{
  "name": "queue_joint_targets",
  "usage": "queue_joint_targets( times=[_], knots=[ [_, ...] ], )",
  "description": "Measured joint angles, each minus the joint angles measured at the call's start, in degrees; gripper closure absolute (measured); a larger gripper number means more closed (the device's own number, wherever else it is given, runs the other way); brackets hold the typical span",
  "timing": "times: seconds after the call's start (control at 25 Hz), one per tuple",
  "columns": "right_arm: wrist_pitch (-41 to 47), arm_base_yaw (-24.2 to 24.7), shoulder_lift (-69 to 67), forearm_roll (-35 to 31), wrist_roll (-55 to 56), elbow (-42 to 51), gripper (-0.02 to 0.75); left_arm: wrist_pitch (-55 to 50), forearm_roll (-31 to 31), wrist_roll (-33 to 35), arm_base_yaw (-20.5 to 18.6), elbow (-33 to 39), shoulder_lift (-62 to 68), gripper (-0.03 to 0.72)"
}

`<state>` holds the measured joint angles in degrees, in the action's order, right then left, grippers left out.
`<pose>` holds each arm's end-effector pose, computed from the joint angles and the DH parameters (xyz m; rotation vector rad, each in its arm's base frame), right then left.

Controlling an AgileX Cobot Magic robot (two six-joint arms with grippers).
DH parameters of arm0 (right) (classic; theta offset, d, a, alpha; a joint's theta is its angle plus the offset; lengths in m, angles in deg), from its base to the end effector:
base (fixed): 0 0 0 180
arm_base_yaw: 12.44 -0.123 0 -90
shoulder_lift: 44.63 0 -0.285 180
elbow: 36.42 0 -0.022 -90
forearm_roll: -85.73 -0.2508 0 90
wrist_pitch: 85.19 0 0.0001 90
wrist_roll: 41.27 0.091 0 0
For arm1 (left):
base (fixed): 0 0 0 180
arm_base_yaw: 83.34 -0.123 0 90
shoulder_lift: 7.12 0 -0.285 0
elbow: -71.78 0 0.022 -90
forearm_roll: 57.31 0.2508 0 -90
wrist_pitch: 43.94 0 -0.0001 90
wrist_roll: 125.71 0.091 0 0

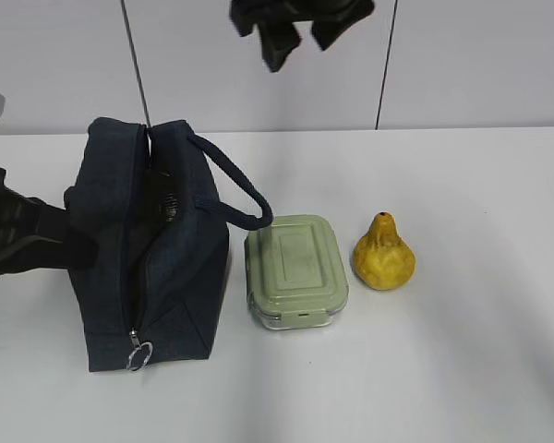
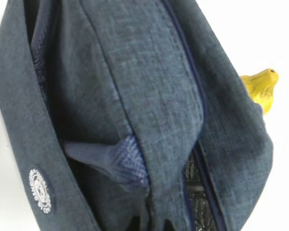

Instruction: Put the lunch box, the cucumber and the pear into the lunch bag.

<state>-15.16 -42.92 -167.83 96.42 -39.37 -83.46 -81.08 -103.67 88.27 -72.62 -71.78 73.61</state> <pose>0.3911 0.2118 0.3686 -0.6357 2.4424 -0.0228 0.2229 -0.0827 0.2424 0.2890 2.5048 -0.6879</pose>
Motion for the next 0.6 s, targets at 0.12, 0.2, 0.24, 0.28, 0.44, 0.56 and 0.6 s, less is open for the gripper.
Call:
queue_joint_targets(
  times=[0.12,0.2,0.24,0.28,0.44,0.56,0.6],
  knots=[
    [1.3,0.9,0.6,4.2,2.9,1.6,0.24,0.0,0.0,0.0,0.0,0.0,0.0,0.685],
    [1.4,0.9,0.7,4.4,4.0,3.3,0.24,0.0,0.0,0.0,0.0,0.0,0.0,0.685],
    [1.4,0.9,0.7,4.5,4.5,4.5,0.24,0.0,0.0,0.0,0.0,0.0,0.0,0.685],
    [1.4,0.9,0.7,4.6,4.9,5.7,0.24,0.0,0.0,0.0,0.0,0.0,0.0,0.685],
    [1.4,0.9,0.7,5.6,5.8,11.2,0.24,0.0,0.0,0.0,0.0,0.0,0.0,0.685],
    [1.4,0.9,0.7,6.2,6.1,16.0,0.24,0.0,0.0,0.0,0.0,0.0,0.0,0.685],
    [1.4,0.9,0.7,6.6,6.1,17.0,0.24,0.0,0.0,0.0,0.0,0.0,0.0,0.685]
  ],
)
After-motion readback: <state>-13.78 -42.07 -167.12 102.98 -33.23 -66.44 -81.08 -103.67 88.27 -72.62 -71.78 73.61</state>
